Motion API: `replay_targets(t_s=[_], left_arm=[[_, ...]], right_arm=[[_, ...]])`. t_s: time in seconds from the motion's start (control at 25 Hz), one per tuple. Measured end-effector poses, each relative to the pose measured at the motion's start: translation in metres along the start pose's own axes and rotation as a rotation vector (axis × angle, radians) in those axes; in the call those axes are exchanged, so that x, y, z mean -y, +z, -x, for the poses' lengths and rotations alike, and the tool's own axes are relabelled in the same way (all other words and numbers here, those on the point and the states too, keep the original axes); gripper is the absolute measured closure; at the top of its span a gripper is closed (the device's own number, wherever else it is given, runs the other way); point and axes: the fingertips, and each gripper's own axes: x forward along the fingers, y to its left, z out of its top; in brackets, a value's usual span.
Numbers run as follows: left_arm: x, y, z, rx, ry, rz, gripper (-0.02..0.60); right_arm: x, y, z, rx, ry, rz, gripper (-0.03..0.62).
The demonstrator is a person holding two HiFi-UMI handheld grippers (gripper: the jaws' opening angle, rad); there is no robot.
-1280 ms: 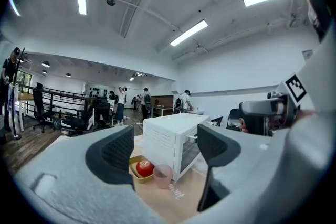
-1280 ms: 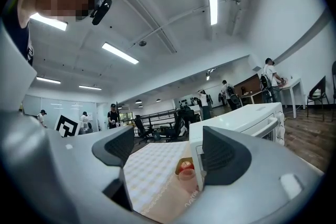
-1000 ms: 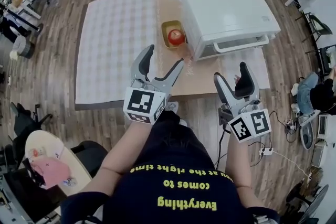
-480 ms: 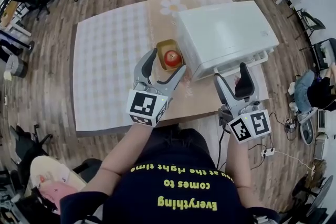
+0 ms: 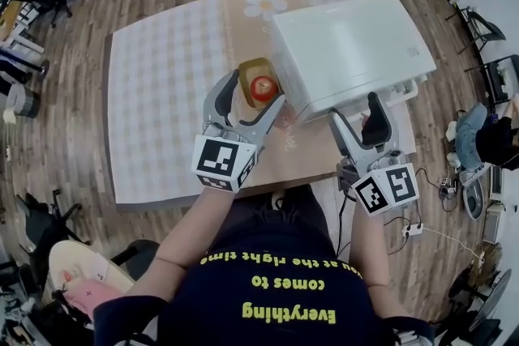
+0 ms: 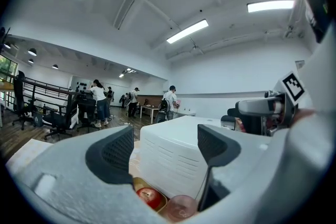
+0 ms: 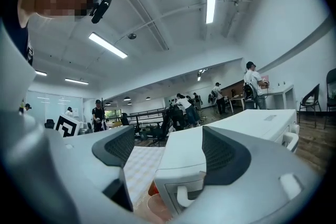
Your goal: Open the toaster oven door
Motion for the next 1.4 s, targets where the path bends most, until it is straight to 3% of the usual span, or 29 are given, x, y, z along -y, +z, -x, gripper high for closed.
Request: replay_targets(t_s=[0.4, 0.84, 1.4], left_arm=[[0.018, 0.003, -0.016, 0.012, 0.055, 0.020, 0.199], [0.055, -0.019, -0.032, -0.045, 0.067, 0.022, 0.199], [0.047, -0.026, -0.026, -0.055, 0.105, 0.022, 0.201]], right_arm=[[0.037, -0.012, 0.004, -0.092, 0.036, 0.025, 0.210], [0.081, -0.034, 0.012, -0.177, 0.055, 0.037, 0.220], [0.125, -0.083, 0.017, -0.336, -0.129, 0.104, 0.240]])
